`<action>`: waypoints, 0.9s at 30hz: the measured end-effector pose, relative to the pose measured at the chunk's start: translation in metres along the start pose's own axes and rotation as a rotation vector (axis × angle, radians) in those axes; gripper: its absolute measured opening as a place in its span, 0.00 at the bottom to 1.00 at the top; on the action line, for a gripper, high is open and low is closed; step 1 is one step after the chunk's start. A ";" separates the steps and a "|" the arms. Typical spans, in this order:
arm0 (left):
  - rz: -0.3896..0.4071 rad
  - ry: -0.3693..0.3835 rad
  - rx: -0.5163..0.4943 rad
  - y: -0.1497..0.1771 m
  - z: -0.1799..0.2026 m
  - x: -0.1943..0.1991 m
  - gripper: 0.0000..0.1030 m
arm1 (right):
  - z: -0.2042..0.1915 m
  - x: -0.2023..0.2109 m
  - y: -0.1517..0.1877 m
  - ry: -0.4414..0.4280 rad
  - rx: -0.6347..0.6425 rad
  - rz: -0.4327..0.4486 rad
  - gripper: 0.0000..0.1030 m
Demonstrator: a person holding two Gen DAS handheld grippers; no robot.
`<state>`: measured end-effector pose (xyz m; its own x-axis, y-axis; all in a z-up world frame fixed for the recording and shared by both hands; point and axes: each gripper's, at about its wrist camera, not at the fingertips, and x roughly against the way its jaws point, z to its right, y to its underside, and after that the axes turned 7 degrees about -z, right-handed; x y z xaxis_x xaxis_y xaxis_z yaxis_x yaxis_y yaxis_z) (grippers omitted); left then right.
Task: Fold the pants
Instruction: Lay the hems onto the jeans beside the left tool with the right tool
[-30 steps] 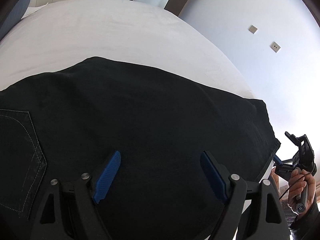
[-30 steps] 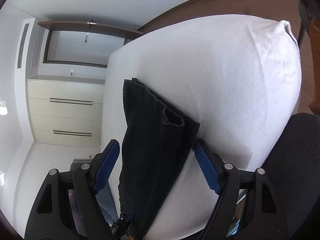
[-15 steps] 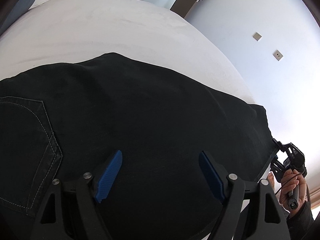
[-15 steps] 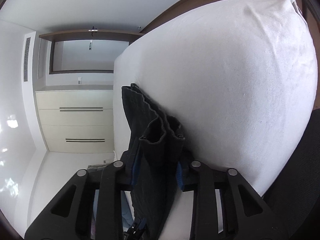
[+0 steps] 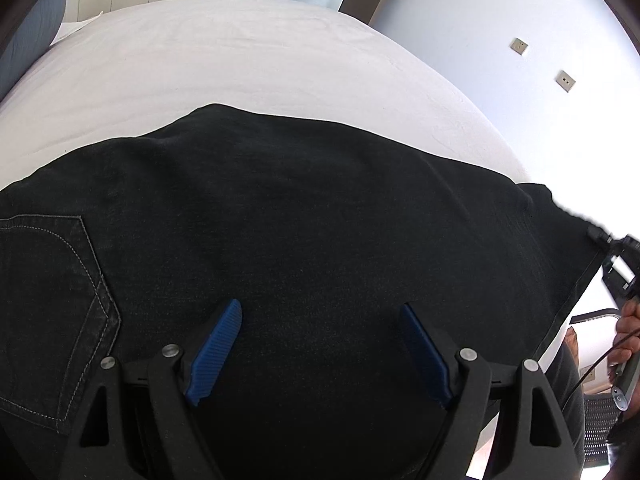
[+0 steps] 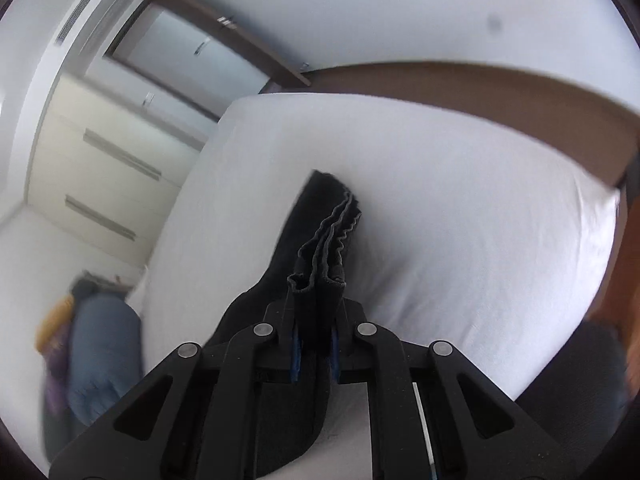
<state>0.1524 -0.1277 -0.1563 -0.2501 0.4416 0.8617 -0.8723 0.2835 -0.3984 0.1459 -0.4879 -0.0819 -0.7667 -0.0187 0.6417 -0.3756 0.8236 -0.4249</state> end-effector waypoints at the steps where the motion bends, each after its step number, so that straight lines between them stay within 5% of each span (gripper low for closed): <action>1: 0.003 0.003 0.003 0.001 -0.001 0.000 0.80 | -0.031 0.001 0.004 0.040 0.138 0.007 0.09; 6: 0.010 0.031 0.025 0.000 -0.007 0.000 0.80 | -0.161 -0.039 0.097 0.267 0.873 -0.065 0.09; 8: 0.011 0.040 0.030 0.000 -0.010 0.000 0.80 | -0.177 -0.067 0.136 0.328 1.025 -0.124 0.09; 12: 0.009 0.049 0.030 0.000 -0.014 0.001 0.80 | -0.177 -0.105 0.171 0.381 1.082 -0.217 0.09; 19: -0.003 0.065 0.078 -0.007 -0.018 0.008 0.86 | -0.177 -0.118 0.194 0.416 1.154 -0.197 0.09; 27: -0.065 0.247 0.194 -0.035 -0.004 0.004 0.93 | -0.157 -0.123 0.201 0.422 1.208 -0.124 0.09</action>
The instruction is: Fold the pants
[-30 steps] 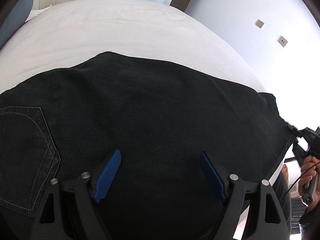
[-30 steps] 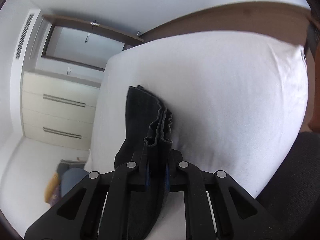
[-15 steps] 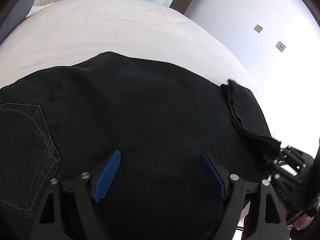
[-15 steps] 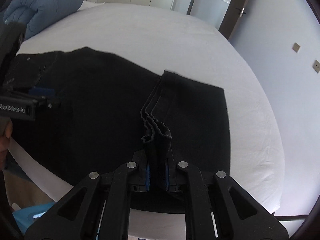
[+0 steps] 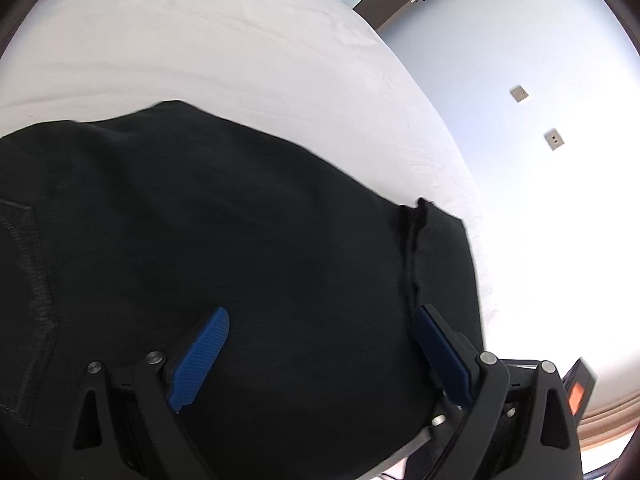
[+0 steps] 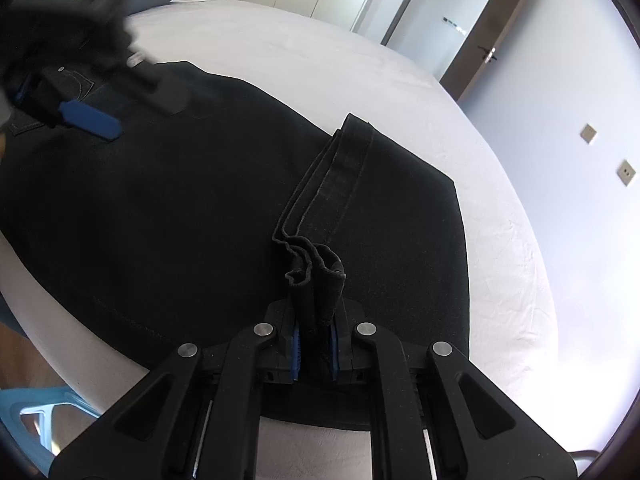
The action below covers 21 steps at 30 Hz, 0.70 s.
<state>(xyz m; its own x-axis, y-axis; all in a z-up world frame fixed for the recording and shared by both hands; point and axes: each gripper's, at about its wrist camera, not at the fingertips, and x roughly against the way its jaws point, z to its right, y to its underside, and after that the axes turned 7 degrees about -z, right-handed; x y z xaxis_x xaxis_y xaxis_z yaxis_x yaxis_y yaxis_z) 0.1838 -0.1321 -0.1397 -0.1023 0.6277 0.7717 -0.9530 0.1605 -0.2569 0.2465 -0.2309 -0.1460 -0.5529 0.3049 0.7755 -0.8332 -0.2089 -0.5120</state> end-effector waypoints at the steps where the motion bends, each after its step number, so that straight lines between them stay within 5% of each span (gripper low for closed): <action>1: -0.013 0.020 0.008 -0.004 0.005 -0.005 0.95 | -0.002 0.000 0.001 0.006 0.002 0.010 0.09; 11: -0.126 0.165 0.116 -0.035 0.039 -0.050 1.00 | -0.017 0.038 0.040 0.115 0.068 0.136 0.09; 18: -0.163 0.184 0.107 -0.042 0.055 -0.063 0.99 | -0.021 0.061 0.050 0.150 0.103 0.174 0.09; 21: -0.176 0.194 0.093 -0.041 0.057 -0.063 0.71 | -0.028 0.069 0.047 0.161 0.111 0.181 0.09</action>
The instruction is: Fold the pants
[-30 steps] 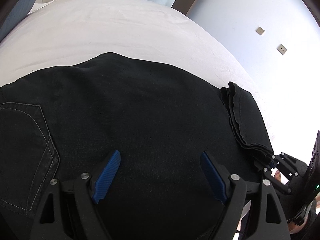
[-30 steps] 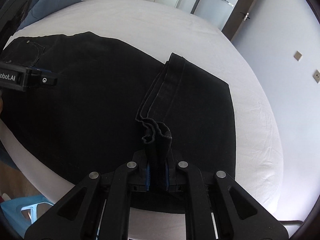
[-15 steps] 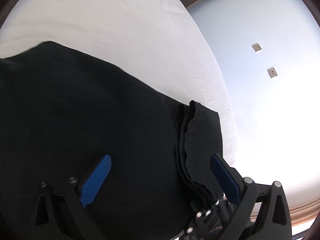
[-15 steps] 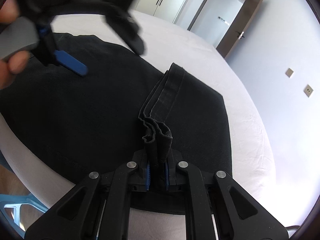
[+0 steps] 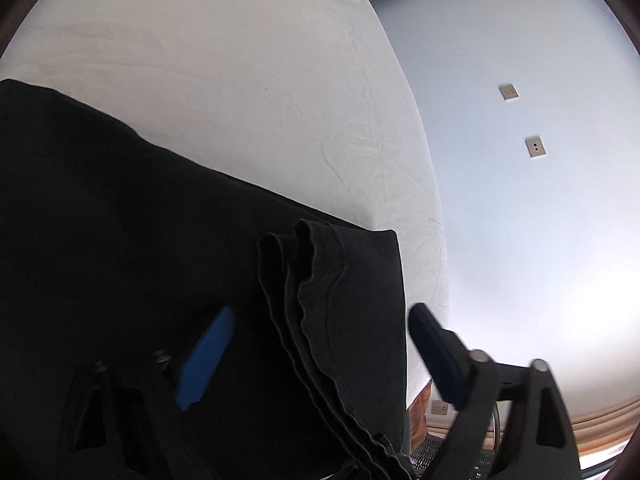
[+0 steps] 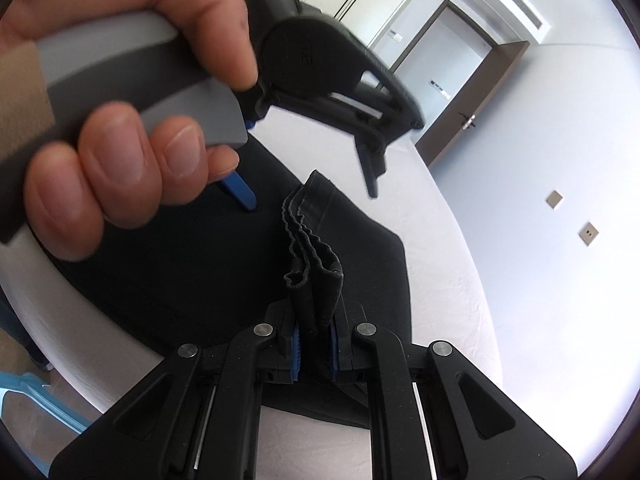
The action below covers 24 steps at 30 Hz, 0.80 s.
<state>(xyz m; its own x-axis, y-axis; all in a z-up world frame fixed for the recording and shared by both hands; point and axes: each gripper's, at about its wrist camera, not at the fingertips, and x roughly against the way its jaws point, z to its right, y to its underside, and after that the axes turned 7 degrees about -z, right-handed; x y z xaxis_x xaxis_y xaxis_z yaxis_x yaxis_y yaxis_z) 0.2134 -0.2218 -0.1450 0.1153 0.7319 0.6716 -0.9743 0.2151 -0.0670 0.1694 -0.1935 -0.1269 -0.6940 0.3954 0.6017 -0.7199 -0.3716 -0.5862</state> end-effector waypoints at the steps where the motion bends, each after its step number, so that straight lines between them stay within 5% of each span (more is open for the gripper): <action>1: -0.019 0.007 -0.003 -0.001 0.001 -0.002 0.54 | -0.002 0.004 -0.004 0.003 0.007 0.003 0.09; 4: -0.042 -0.013 -0.036 -0.001 0.006 -0.004 0.15 | -0.004 0.017 -0.009 0.007 0.031 0.019 0.09; 5: -0.042 -0.015 -0.045 0.000 0.006 -0.002 0.09 | -0.006 0.022 -0.010 0.006 0.039 0.022 0.09; 15: 0.031 -0.053 -0.109 0.001 0.008 0.042 0.07 | -0.051 0.049 -0.010 -0.029 0.163 0.043 0.09; 24: 0.081 -0.138 -0.082 -0.003 -0.044 0.085 0.07 | -0.133 0.071 -0.032 -0.168 0.318 0.039 0.09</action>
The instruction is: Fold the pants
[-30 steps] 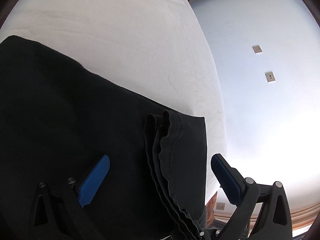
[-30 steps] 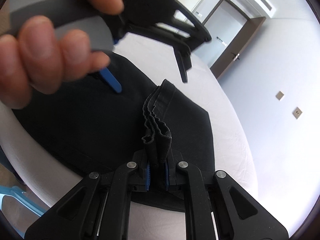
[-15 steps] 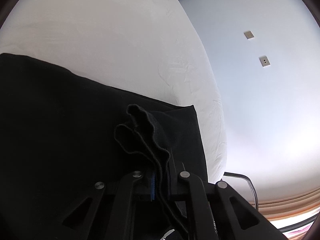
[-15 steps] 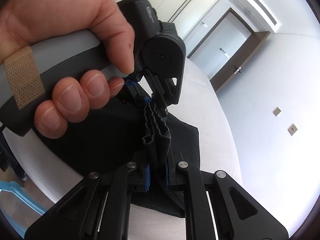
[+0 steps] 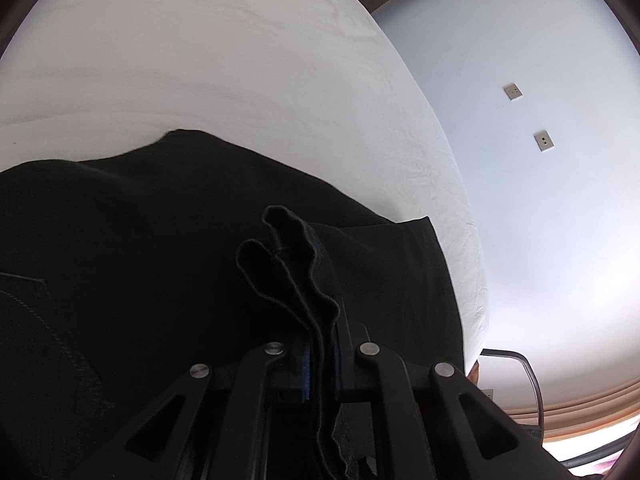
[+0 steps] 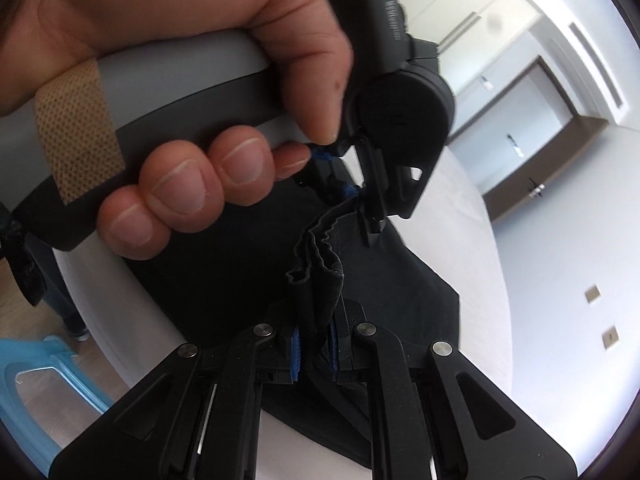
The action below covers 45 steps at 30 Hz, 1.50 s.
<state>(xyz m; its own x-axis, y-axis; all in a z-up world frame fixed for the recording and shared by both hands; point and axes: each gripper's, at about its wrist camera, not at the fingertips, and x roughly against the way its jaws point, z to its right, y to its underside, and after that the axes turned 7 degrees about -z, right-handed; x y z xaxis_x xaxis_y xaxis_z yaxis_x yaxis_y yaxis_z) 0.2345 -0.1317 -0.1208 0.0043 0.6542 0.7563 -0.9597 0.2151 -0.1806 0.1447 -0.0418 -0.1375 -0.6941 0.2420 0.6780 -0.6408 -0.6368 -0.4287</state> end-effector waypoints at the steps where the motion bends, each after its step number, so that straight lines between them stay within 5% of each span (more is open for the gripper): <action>1: -0.001 -0.014 0.002 -0.001 -0.007 0.003 0.07 | -0.008 0.001 -0.004 -0.011 0.016 0.000 0.09; 18: -0.015 -0.137 -0.060 -0.012 -0.029 0.007 0.09 | -0.071 0.012 -0.018 -0.119 0.104 -0.045 0.09; 25: 0.053 -0.208 -0.046 0.013 -0.076 0.045 0.39 | -0.073 0.017 -0.003 -0.189 0.049 -0.063 0.13; 27: 0.105 -0.293 -0.034 0.017 -0.074 0.056 0.55 | -0.065 0.024 0.007 -0.276 -0.025 -0.067 0.21; 30: 0.189 -0.417 -0.070 0.025 -0.057 0.070 0.60 | -0.046 0.040 0.027 -0.439 -0.155 -0.059 0.44; 35: 0.245 -0.532 -0.186 0.048 -0.029 0.069 0.61 | 0.033 0.050 0.094 -0.787 -0.579 -0.059 0.45; 39: 0.149 -0.588 -0.251 0.068 -0.018 0.026 0.61 | 0.113 0.032 0.163 -0.952 -0.889 -0.021 0.45; 40: 0.092 -0.598 -0.245 0.072 -0.022 0.010 0.62 | 0.132 0.022 0.177 -0.985 -0.946 -0.013 0.45; 45: 0.083 -0.645 -0.234 0.073 -0.023 -0.003 0.65 | 0.187 -0.037 0.210 -1.127 -1.064 -0.015 0.45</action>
<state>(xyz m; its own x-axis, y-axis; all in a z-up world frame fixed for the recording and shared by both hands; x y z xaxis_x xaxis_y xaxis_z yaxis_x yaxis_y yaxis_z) 0.1708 -0.1012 -0.1506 -0.3042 0.1286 0.9439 -0.8636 0.3808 -0.3303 0.0965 -0.3213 -0.1412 -0.4013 -0.7255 0.5591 -0.9138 0.2755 -0.2985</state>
